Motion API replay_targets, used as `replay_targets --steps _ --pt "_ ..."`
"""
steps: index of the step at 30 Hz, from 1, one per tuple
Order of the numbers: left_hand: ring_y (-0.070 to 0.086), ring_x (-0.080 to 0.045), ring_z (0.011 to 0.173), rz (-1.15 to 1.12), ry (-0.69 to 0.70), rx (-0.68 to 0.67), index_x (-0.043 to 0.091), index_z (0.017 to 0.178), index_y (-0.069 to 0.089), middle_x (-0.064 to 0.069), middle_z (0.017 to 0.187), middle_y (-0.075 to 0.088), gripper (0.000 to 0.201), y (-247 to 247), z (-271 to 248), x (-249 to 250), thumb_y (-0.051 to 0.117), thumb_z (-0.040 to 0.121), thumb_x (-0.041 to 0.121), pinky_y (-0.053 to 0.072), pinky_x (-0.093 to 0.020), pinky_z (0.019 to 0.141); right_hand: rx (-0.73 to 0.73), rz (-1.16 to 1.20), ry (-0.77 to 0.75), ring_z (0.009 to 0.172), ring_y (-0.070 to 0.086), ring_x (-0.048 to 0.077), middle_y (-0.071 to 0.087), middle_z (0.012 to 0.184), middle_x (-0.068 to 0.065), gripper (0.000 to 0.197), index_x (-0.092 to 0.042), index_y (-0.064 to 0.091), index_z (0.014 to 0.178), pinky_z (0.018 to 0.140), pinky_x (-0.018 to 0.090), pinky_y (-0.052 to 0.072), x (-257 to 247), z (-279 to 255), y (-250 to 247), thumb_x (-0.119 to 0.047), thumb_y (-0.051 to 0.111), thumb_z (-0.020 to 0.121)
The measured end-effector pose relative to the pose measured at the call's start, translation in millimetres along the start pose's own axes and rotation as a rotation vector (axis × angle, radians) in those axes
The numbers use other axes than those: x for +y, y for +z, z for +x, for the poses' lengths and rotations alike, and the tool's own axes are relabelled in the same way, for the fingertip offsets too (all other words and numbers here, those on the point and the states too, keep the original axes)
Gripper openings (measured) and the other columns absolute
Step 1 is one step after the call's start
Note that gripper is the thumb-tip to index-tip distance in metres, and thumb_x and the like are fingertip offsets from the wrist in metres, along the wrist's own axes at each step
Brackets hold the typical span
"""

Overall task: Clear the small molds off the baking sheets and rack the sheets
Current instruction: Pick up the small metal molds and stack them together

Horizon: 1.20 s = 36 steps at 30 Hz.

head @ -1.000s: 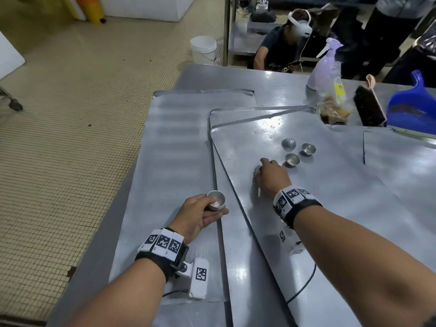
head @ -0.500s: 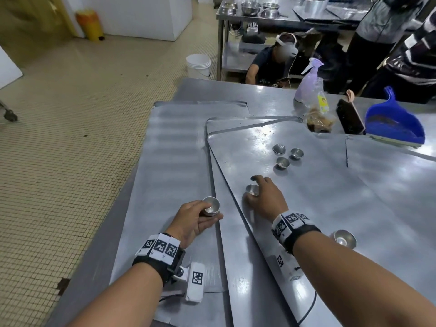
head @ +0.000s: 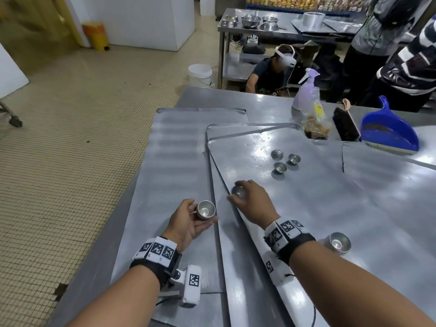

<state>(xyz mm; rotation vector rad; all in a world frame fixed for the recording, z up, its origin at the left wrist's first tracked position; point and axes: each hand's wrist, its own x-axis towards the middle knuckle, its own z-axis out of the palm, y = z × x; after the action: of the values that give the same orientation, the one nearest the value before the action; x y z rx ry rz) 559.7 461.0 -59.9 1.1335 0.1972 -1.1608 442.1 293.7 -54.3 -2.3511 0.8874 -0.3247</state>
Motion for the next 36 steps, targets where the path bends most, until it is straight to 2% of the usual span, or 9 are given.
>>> replay_targets --steps 3,6,9,15,18,21,27,31,36 --pt "0.071 -0.040 0.089 0.000 0.019 -0.023 -0.006 0.117 0.060 -0.028 0.107 0.069 0.052 4 2 0 0.041 0.103 0.040 0.063 -0.037 0.067 -0.017 0.131 -0.139 0.106 0.064 0.018 0.067 0.121 0.000 0.050 -0.018 0.062 0.128 0.092 0.032 0.051 -29 -15 10 -0.040 0.074 0.085" --pt "0.069 -0.022 0.075 0.032 0.046 -0.066 -0.001 0.115 0.064 -0.016 0.087 0.072 0.049 12 0 -1 0.037 0.104 0.039 0.058 -0.038 0.075 -0.119 0.061 -0.191 0.107 0.065 0.018 0.069 0.122 -0.002 0.051 -0.023 0.059 0.133 0.089 0.027 0.047 -40 -26 23 -0.040 0.071 0.087" --pt "0.066 -0.015 0.061 0.044 0.052 -0.068 0.004 0.110 0.065 -0.012 0.085 0.071 0.036 19 -1 -5 0.041 0.103 0.030 0.058 -0.035 0.069 -0.081 0.047 -0.166 0.102 0.067 0.019 0.072 0.117 -0.002 0.051 -0.025 0.059 0.132 0.084 0.026 0.047 -39 -29 27 -0.042 0.072 0.086" --pt "0.058 -0.013 0.055 0.113 0.059 -0.068 0.001 0.097 0.064 -0.010 0.074 0.065 0.018 20 6 -10 0.052 0.096 0.014 0.058 -0.034 0.067 -0.106 0.019 -0.139 0.107 0.065 0.021 0.070 0.120 0.000 0.066 -0.025 0.054 0.139 0.087 0.030 0.048 -25 -26 21 -0.053 0.073 0.082" --pt "0.064 -0.016 0.059 0.135 0.069 -0.080 -0.003 0.101 0.065 -0.015 0.081 0.068 0.023 24 12 -9 0.051 0.096 0.014 0.057 -0.035 0.072 -0.128 0.074 -0.119 0.112 0.064 0.016 0.069 0.126 -0.001 0.071 -0.024 0.053 0.141 0.093 0.029 0.050 -15 -24 14 -0.058 0.071 0.082" --pt "0.075 -0.032 0.076 0.134 0.055 -0.061 -0.008 0.105 0.062 -0.026 0.098 0.071 0.025 31 18 -7 0.050 0.098 0.013 0.063 -0.034 0.070 -0.069 0.079 -0.016 0.109 0.065 0.015 0.068 0.127 -0.001 0.053 -0.022 0.061 0.133 0.094 0.033 0.052 4 -11 5 -0.053 0.063 0.090" --pt "0.073 -0.045 0.091 0.125 0.012 -0.018 -0.006 0.104 0.055 -0.031 0.103 0.069 0.021 46 26 -4 0.053 0.099 0.014 0.060 -0.044 0.079 0.038 -0.162 0.305 0.115 0.060 0.031 0.063 0.128 0.011 0.037 -0.016 0.061 0.127 0.095 0.039 0.049 53 49 -39 -0.034 0.051 0.097" --pt "0.072 -0.046 0.093 0.113 0.010 -0.020 -0.007 0.104 0.056 -0.031 0.102 0.069 0.020 47 30 -4 0.053 0.099 0.012 0.060 -0.045 0.080 0.102 -0.256 0.415 0.129 0.044 0.035 0.048 0.141 0.016 0.043 -0.015 0.053 0.136 0.099 0.046 0.046 79 86 -56 -0.026 0.049 0.095" --pt "0.072 -0.047 0.093 0.101 0.010 -0.018 -0.008 0.108 0.057 -0.032 0.103 0.069 0.023 41 32 -1 0.054 0.100 0.012 0.061 -0.042 0.080 -0.013 -0.276 0.479 0.131 0.041 0.043 0.035 0.149 0.020 0.063 -0.023 0.028 0.149 0.098 0.049 0.046 106 113 -52 -0.025 0.053 0.091"
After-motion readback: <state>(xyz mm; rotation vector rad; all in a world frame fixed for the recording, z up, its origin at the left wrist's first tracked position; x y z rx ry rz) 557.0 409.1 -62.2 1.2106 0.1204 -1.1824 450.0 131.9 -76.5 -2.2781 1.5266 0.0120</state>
